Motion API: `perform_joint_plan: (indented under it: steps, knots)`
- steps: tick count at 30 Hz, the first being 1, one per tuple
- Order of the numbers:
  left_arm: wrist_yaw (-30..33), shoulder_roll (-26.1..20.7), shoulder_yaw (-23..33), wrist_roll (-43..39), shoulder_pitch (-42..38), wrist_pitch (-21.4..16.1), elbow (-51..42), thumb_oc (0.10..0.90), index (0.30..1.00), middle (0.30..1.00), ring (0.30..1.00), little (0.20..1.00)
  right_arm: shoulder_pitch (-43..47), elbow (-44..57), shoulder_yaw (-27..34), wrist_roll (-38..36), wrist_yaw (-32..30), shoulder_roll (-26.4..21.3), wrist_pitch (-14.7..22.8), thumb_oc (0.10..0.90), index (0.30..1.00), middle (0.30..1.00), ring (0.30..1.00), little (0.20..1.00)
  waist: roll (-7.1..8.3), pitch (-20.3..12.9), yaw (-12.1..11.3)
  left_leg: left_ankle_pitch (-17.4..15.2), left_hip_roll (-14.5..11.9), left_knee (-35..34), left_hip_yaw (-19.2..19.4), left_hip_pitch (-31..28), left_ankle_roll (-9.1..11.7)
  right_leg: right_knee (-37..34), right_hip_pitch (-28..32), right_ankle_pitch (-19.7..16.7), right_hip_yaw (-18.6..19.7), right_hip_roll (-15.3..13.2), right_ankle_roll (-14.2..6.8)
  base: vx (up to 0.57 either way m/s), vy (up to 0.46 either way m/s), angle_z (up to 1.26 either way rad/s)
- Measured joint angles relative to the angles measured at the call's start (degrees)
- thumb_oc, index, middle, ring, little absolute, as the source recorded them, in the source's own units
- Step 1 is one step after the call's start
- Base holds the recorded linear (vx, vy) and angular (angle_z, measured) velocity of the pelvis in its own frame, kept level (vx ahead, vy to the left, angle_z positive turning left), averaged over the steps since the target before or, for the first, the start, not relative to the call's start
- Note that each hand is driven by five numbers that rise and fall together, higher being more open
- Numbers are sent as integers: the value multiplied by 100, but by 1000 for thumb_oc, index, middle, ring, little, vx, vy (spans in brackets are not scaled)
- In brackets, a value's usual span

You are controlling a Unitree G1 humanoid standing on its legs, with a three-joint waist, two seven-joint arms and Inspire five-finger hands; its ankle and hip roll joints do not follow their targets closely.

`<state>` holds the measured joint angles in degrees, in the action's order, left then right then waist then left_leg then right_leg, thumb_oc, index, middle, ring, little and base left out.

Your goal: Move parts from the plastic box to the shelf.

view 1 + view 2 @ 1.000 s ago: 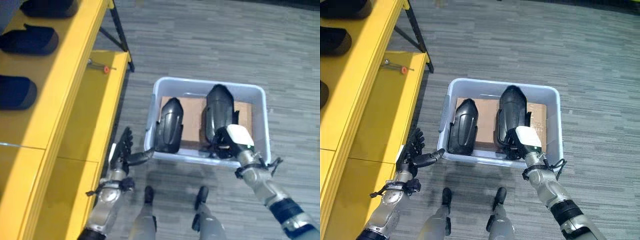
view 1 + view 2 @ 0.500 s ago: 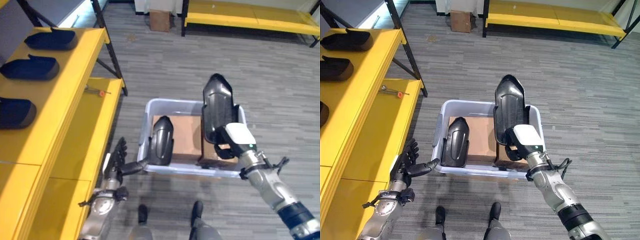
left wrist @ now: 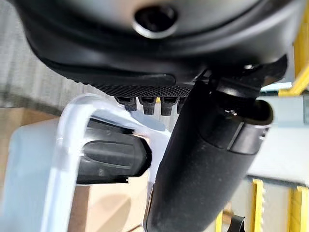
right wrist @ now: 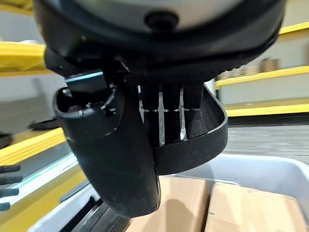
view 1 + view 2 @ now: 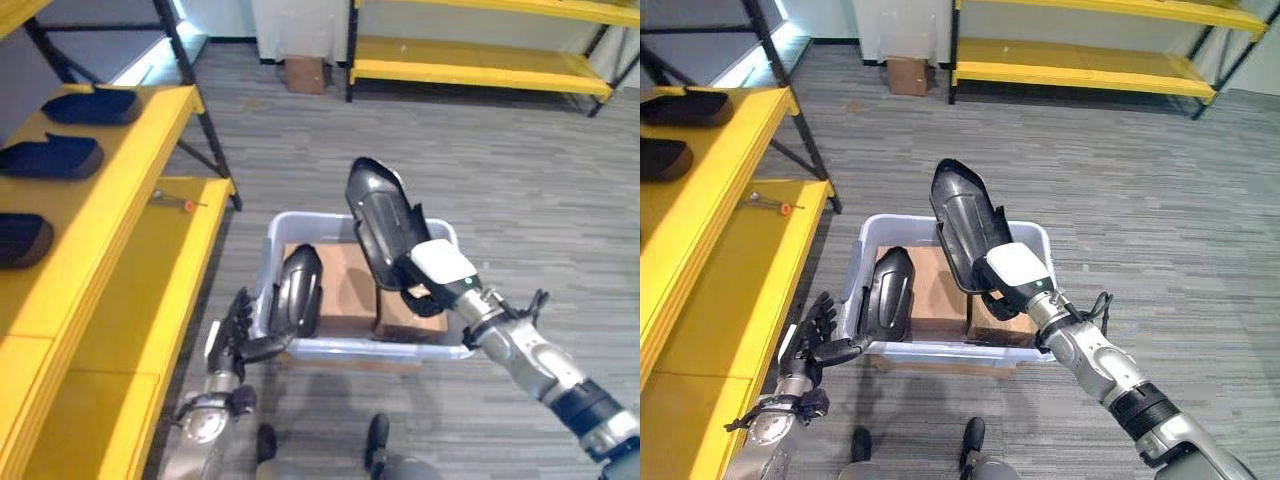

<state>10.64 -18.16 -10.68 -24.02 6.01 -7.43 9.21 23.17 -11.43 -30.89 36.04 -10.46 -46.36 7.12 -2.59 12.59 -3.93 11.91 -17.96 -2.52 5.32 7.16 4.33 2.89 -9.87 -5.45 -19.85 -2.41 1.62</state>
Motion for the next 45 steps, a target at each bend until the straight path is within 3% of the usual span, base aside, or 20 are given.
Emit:
perform_joint_plan:
  steps: [1,3,4,6,7,8,9,10,12,15,21,28,31,32,33,34,36,39,40,45]
  knots:
    - [0,30,-78,-3,-18,4,76,900,1000,1000,1000,1000,-4,-16,13,0,0,-37,-32,400,300,300,300,300,-86,7,51,-253,-14,46,270,65,-384,28,10,42,-122,-41,29,-89,-81,123]
    - [-3,38,-97,-8,-34,10,240,900,1000,1000,1000,1000,-39,16,20,-3,-2,18,-78,400,300,300,300,300,-47,49,3,-702,63,433,555,101,-686,267,-68,127,-193,-232,95,-85,-45,57]
    - [-7,57,-100,-10,-103,30,361,900,1000,1000,1000,1000,-315,154,192,-6,-7,30,-91,400,300,300,300,300,50,106,85,-1151,17,1097,914,333,-616,333,25,170,-455,-532,97,-58,12,72]
    - [-2,30,-86,-11,-113,37,372,900,1000,1000,1000,1000,-640,299,294,-4,-6,44,-92,400,300,300,300,300,341,181,130,-1257,185,2054,754,389,-209,318,123,165,-550,-986,86,-16,92,59]
    - [-6,29,-86,-12,-102,53,364,900,1000,1000,1000,1000,-830,388,403,-5,-6,79,-103,400,300,300,300,300,346,183,158,-1319,226,2500,638,394,-137,178,294,167,-756,-1074,72,52,241,58]
    - [-30,25,-92,-10,-88,65,348,900,1000,1000,1000,1000,-1247,562,671,-12,-3,177,-113,400,300,300,300,300,321,160,351,-1522,307,2512,449,63,118,-58,645,-18,-1052,-1175,-264,64,372,119]
    - [-26,125,-96,-10,-52,72,223,900,1000,1000,1000,1000,-1606,771,952,-24,-6,117,-117,400,300,300,300,300,27,-17,649,-1612,293,1558,750,-359,24,-40,709,-81,-1279,-1143,-474,-4,442,121]
    - [-47,85,-81,-7,-118,63,191,900,1000,1000,1000,1000,-1648,721,1052,-24,-15,220,-146,400,300,300,300,300,104,-11,674,-1572,397,1112,824,-512,318,29,679,-131,-1219,-1244,-575,-20,442,103]
    - [-140,17,-86,-4,-168,83,197,900,1000,1000,1000,1000,-1727,702,1075,-22,4,346,-246,400,300,300,300,300,425,-135,639,-1279,961,470,759,-660,71,-86,684,-366,-1194,-1623,-695,-15,334,63]
    - [-139,-168,-38,17,-38,106,146,900,1000,1000,1000,1000,-1752,733,1204,-19,0,699,-268,400,300,300,300,300,470,-207,433,-1151,1353,353,469,-644,-43,-66,737,-723,-1191,-1996,-578,-9,332,59]
    - [-96,-249,418,246,351,109,106,900,1000,1000,1000,1000,-1585,711,1028,0,48,907,-264,400,300,300,300,300,531,-235,-67,-1150,1701,256,188,-827,-123,-187,1187,-895,-1206,-2268,-682,-7,240,34]
    - [-114,-362,396,510,414,111,-22,900,1000,1000,1000,1000,-1412,573,1020,208,48,1282,-390,400,300,300,300,300,930,-382,-246,-1108,1965,212,-190,-780,-317,-145,1459,-1010,-1368,-2560,-783,34,215,39]
    - [-99,-393,395,545,398,116,-18,900,1000,1000,1000,1000,-1334,412,912,220,67,1262,-371,400,300,300,300,300,994,-405,-160,-1050,2189,203,-472,-696,-555,489,1260,-1255,-489,-2802,-883,43,167,57]
    - [-90,-391,388,626,363,116,23,900,1000,1000,1000,1000,-1334,392,909,219,68,1241,-370,400,300,300,300,300,930,-391,8,-1025,2209,155,-742,-736,-711,1010,985,-1219,417,-2787,-905,50,109,78]
    - [-83,-422,355,645,295,114,98,900,1000,1000,1000,1000,-1350,381,907,219,72,1228,-369,400,300,300,300,300,845,-381,105,-968,2103,77,-887,-731,-787,1368,675,-473,1330,-2490,-1336,23,81,67]
    - [-28,-434,357,644,251,116,150,900,1000,1000,1000,1000,-1349,382,896,218,77,1227,-341,400,300,300,300,300,779,-346,109,-935,2018,48,-942,-749,-832,1386,527,-30,1739,-2136,-1427,18,81,38]
    - [36,-413,409,644,246,116,161,900,1000,1000,1000,1000,-1351,385,833,213,101,1233,-204,400,300,300,300,300,670,-276,175,-873,1809,9,-1050,-804,-773,1851,57,801,1860,-1102,-1093,19,33,25]
    - [13,-372,355,645,276,115,146,900,1000,1000,1000,1000,-1373,387,802,200,162,1220,-74,400,300,300,300,300,690,-274,298,-872,1742,19,-1207,-840,-730,1991,-290,1146,1747,111,-571,18,-15,41]
    - [-23,-255,277,668,447,131,64,900,1000,1000,1000,1000,-1361,366,812,197,178,1172,-47,400,300,300,300,300,847,-342,359,-920,2073,12,-1254,-865,-591,1359,-132,871,1668,243,-57,13,-94,44]
    - [-5,-16,313,665,643,126,-113,900,1000,1000,1000,1000,-1319,367,705,146,245,967,-83,400,300,300,300,300,654,-369,209,-972,1634,36,-1177,-824,-347,-56,517,252,1480,640,-61,-2,-119,8]
